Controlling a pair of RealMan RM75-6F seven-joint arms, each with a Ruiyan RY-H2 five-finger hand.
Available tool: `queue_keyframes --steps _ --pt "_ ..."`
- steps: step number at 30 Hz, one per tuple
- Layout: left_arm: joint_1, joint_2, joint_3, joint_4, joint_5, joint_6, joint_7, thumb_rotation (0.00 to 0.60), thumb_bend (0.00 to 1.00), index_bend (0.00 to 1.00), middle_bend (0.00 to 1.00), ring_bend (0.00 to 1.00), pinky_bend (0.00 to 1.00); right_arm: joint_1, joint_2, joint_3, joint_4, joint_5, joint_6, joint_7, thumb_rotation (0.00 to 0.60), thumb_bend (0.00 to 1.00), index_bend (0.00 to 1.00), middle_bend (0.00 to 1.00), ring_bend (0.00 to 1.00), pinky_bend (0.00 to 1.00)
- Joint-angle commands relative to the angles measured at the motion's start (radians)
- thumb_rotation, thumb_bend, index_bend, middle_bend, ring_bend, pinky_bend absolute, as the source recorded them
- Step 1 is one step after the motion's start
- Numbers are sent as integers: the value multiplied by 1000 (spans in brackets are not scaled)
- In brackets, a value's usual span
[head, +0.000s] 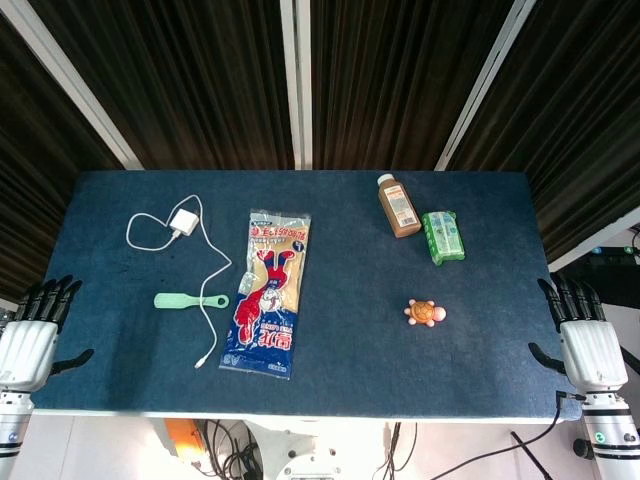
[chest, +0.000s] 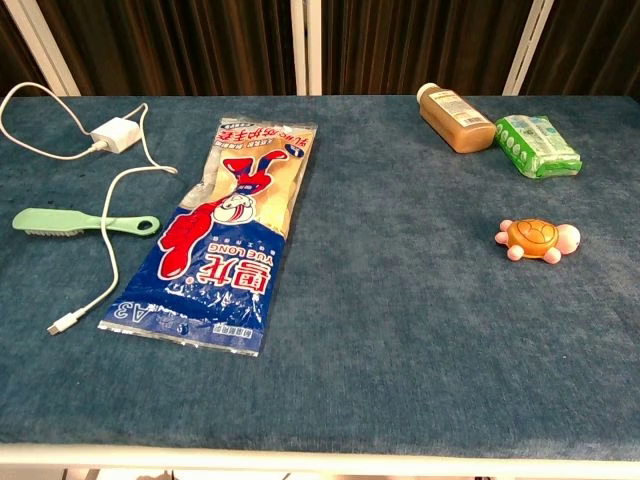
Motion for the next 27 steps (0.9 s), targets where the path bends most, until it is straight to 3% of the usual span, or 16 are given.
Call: queue_keyframes --steps 1,12,18,27 --pt "1 -5 1 4 1 2 -5 600 69 41 0 0 0 1 -2 -2 4 5 -7 0 600 103 0 0 0 0" --pt "4 -9 5 5 4 8 -4 600 69 41 0 0 0 25 3 -10 -9 -1 -55 8 600 85 0 0 0 0" --pt "11 -18 12 13 4 9 -4 600 69 41 0 0 0 94 -1 7 -43 14 -151 -61 600 80 0 0 0 0" --pt "21 -24 21 20 13 22 3 600 69 41 0 0 0 215 -135 41 0 110 -312 -215 600 78 0 1 0 0"
